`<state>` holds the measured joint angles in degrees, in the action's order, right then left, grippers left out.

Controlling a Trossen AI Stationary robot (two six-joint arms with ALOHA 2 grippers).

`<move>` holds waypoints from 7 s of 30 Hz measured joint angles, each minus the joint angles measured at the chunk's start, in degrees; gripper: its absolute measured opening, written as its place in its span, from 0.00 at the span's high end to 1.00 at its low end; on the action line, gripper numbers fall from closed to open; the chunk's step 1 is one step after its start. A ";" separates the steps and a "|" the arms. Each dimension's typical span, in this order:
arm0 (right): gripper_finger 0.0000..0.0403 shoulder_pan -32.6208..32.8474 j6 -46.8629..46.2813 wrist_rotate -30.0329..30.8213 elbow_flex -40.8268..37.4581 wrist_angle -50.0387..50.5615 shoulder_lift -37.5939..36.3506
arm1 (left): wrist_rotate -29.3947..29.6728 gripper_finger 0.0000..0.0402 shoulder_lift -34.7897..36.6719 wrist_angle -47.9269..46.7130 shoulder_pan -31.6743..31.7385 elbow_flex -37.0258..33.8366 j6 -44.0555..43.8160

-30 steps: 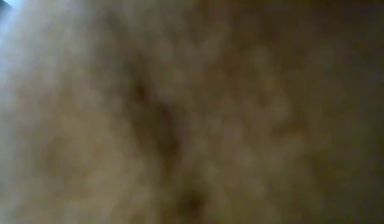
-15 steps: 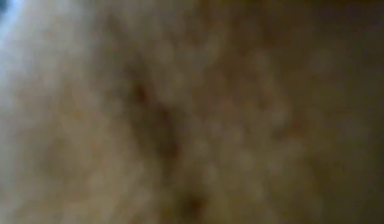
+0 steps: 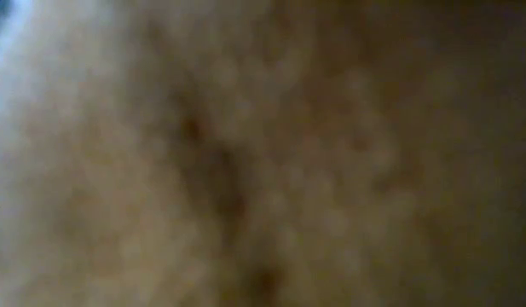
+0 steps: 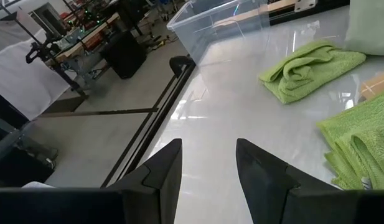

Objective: Sort towels by color in basket
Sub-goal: Put the top light green microfiber cloth into the right transparent bin, then put the top green microfiber cloth into the right transparent bin, then put the brown microfiber cloth into the left transparent bin

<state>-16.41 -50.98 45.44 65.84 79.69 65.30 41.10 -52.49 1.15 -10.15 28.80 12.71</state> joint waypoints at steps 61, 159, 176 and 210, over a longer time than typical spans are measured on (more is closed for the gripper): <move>0.55 13.23 25.42 -30.91 -8.98 -38.19 33.08 | -0.44 0.66 -0.01 0.42 0.02 0.02 -3.65; 0.49 20.43 59.37 -32.27 -6.66 -111.47 45.09 | -2.16 0.66 -3.07 0.04 0.12 0.02 -5.17; 0.49 18.21 54.89 -34.51 -6.66 -118.45 49.81 | -35.32 0.66 -3.94 -32.03 -7.18 5.30 -25.63; 0.49 18.21 53.79 -34.33 -6.66 -115.95 49.81 | -21.22 0.81 -23.03 -9.79 -14.03 -8.13 -27.89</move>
<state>1.80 2.81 11.11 59.18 -36.26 115.11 19.89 -75.52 -8.64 -24.18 20.67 -15.18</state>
